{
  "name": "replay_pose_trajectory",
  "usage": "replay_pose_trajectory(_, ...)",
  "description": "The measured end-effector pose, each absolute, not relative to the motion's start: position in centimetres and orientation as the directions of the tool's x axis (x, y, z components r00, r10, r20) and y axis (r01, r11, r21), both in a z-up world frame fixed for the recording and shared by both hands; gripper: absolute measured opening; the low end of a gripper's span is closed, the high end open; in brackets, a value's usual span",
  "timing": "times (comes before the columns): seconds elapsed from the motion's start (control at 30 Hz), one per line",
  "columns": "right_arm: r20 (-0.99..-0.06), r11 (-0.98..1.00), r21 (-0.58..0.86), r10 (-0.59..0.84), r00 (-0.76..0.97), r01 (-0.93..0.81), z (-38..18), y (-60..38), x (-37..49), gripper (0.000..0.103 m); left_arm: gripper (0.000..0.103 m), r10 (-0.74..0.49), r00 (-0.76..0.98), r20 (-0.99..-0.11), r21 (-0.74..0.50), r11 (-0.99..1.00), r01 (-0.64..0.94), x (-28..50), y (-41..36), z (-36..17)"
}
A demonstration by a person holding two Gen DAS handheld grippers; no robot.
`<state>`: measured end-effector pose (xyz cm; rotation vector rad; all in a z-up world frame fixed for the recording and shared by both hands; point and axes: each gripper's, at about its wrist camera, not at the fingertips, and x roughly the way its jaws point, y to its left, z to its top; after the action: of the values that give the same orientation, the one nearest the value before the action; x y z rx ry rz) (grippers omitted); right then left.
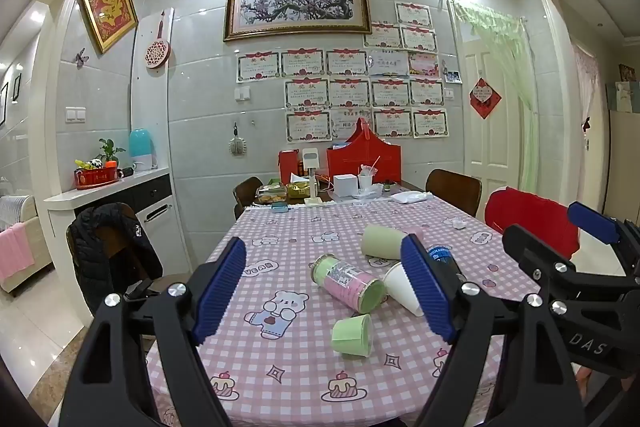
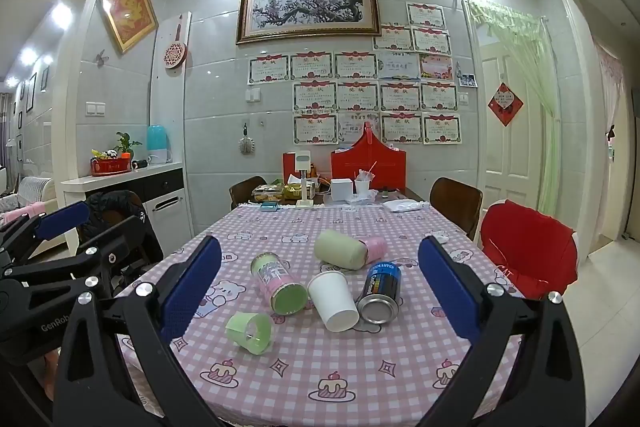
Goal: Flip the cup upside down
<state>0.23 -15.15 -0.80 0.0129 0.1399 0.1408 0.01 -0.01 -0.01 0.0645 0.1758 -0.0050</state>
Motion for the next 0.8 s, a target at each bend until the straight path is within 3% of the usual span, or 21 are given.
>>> replay_pose_trajectory(0.8, -0.135, 0.99, 0.025, 0.14, 0.981, -0.138, -0.88, -15.25, 0.14, 0.095, 0.079, 0.001, 0.984, -0.178, 0.066, 0.998, 0.011, 0.01, -0.03, -0.01)
